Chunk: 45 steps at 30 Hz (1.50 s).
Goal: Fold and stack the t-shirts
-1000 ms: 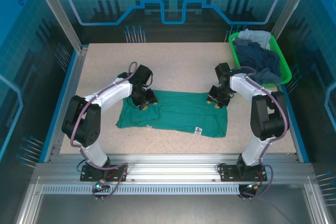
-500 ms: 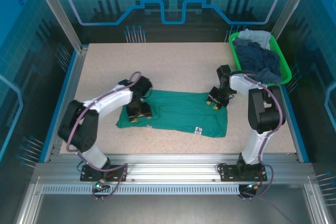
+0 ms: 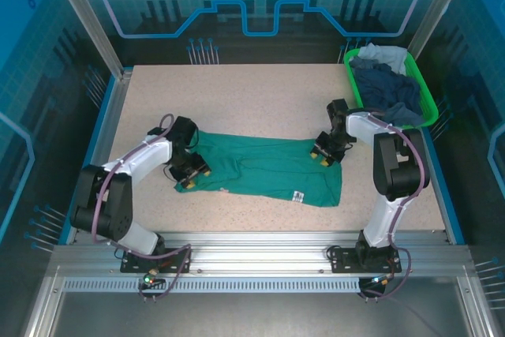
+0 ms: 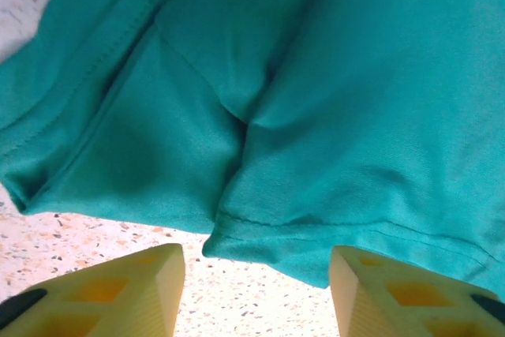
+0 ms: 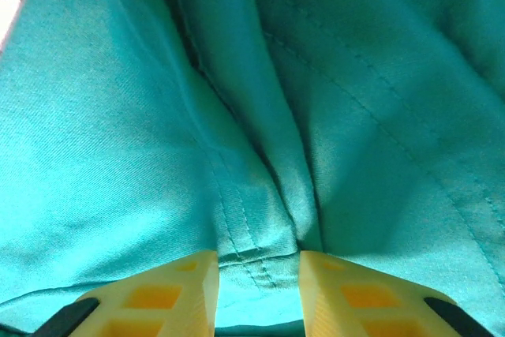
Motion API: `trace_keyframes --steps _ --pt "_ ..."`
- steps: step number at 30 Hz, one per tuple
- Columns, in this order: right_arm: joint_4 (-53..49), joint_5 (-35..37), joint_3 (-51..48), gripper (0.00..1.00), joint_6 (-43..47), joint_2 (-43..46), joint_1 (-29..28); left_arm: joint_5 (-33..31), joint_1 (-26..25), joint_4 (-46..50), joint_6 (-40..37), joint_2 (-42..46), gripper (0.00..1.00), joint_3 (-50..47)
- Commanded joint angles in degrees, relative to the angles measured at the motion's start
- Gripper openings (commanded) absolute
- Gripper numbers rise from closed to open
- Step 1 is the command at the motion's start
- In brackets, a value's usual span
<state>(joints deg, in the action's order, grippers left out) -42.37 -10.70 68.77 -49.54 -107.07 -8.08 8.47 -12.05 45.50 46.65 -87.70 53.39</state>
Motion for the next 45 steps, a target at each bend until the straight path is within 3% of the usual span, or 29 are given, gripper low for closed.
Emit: trace_keyframes --steps 1,6,10,24,30,39,45 --pt "-0.5 -1.0 -1.3 0.34 -1.1 0.3 0.9 2.0 0.3 -1.7 0.2 -1.4 0.47 -1.7" --pt "-0.4 -1.0 -2.2 0.35 -1.2 1.4 0.9 0.3 0.3 -4.3 -0.9 -4.2 0.33 -1.2" --pt "1.3 -0.6 -4.2 0.35 -1.8 2.9 1.0 -2.2 0.3 -4.9 -0.6 -2.6 0.0 -0.1" --pt "2.8 -0.1 -7.1 0.36 -3.7 5.8 1.1 -2.2 0.3 -3.0 0.6 3.6 0.0 0.4" --pt "3.7 -0.5 -5.3 0.28 -4.0 1.8 1.2 -2.1 0.3 -2.3 0.1 3.6 0.0 1.5" --pt "1.4 0.9 -2.6 0.04 -4.4 3.2 0.8 -2.7 0.3 -0.6 0.6 6.0 0.0 3.5" --pt "-4.1 2.0 0.0 0.08 -3.1 4.8 0.6 -2.4 0.3 0.8 1.7 7.6 0.0 5.8"
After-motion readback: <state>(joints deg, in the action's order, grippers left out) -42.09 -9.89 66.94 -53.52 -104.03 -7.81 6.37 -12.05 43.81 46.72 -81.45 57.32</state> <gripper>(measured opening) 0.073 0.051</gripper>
